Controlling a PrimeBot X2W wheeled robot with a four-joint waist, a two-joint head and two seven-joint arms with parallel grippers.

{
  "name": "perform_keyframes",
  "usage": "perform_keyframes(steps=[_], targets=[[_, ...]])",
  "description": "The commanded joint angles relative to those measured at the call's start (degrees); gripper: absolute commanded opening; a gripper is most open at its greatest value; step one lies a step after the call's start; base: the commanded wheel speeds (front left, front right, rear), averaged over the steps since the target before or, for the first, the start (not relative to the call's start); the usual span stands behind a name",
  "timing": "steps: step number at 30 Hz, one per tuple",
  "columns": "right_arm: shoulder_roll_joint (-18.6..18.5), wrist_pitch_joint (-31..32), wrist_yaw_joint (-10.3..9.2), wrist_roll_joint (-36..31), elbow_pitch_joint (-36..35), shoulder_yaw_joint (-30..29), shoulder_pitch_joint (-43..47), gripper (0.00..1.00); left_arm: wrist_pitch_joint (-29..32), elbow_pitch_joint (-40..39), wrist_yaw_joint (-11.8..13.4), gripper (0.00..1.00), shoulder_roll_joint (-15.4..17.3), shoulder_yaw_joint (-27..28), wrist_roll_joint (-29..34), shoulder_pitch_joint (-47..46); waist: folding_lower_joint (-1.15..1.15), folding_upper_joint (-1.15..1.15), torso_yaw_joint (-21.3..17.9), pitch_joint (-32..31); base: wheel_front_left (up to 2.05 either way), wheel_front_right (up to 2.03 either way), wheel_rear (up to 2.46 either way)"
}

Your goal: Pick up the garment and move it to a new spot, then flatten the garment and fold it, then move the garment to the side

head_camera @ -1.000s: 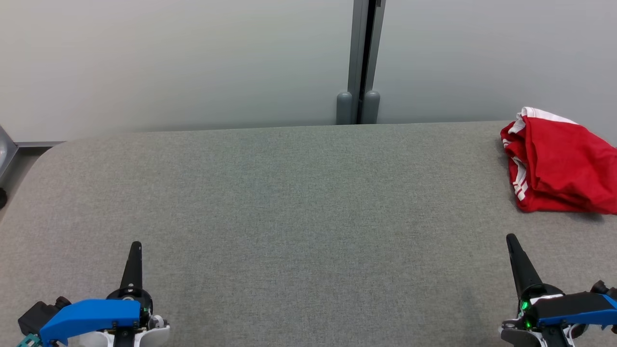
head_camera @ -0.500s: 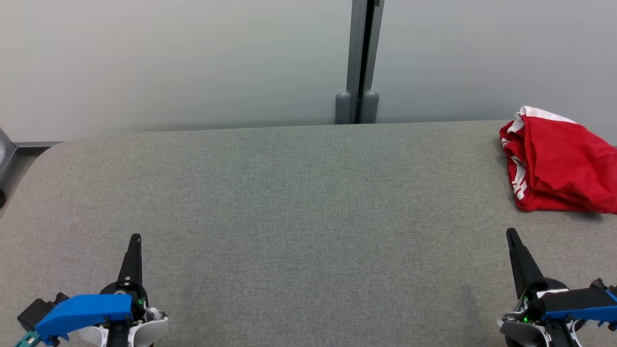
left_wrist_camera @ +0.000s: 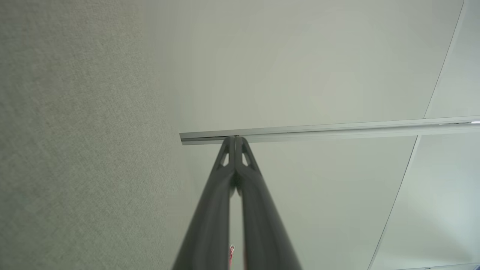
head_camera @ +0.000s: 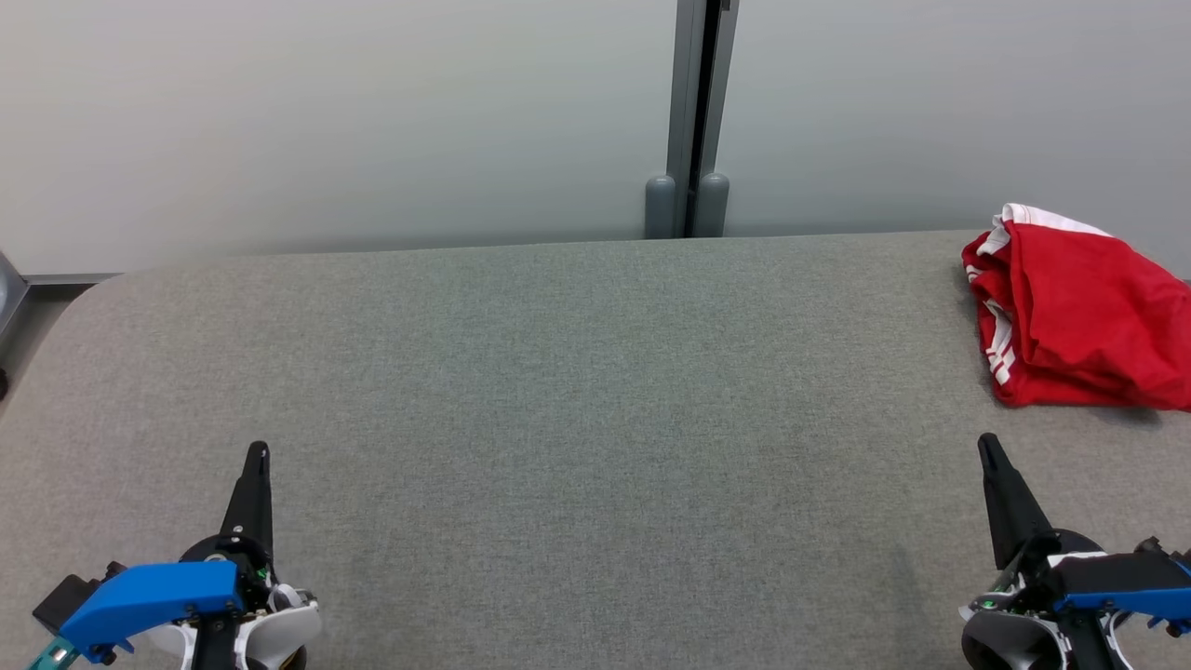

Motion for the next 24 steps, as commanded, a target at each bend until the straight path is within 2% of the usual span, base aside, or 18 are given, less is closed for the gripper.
perform_keyframes(steps=[1, 10, 24], targets=[[-0.4, 0.2, 0.02, 0.9, 0.1, -0.1, -1.0, 0.0, 0.3, -0.4, -0.5, 0.0, -0.1, 0.3, -0.8, -1.0, 0.0, 0.0, 0.0, 0.0, 0.0, 0.0, 0.0], [-0.4, 0.6, 0.02, 4.2, 0.5, -0.2, -1.5, 0.0, 1.2, -0.7, -0.6, 0.0, -0.3, 0.7, -4.0, -1.3, 0.0, 0.0, -0.1, 0.1, 0.0, 0.0, 0.0], [-0.4, 0.6, 0.02, 4.1, 0.4, -0.2, -1.4, 0.0, 1.2, -0.7, -0.6, 0.0, -0.3, 0.7, -3.9, -1.2, 0.0, 0.0, -0.1, 0.1, 0.0, 0.0, 0.0]])
